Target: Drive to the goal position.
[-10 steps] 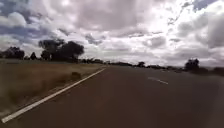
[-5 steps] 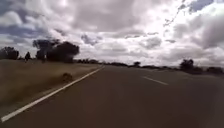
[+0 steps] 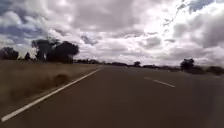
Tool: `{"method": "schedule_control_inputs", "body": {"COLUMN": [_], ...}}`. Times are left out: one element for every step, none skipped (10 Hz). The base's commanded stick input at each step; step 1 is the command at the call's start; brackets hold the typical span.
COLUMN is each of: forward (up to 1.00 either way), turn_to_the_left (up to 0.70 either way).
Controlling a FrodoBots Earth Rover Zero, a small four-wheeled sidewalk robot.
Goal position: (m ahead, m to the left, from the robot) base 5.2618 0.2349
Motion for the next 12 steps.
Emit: {"method": "schedule_control_inputs", "body": {"forward": [0.70, 0.70, 0.70, 0.70, 0.70, 0.70, 0.70, 0.70, 0.70, 0.70, 0.70, 0.70], "turn_to_the_left": [-0.35, -0.09, -0.08, -0.07, -0.06, -0.05, -0.04, -0.03, -0.02, -0.01, 0.00, 0.00]}}
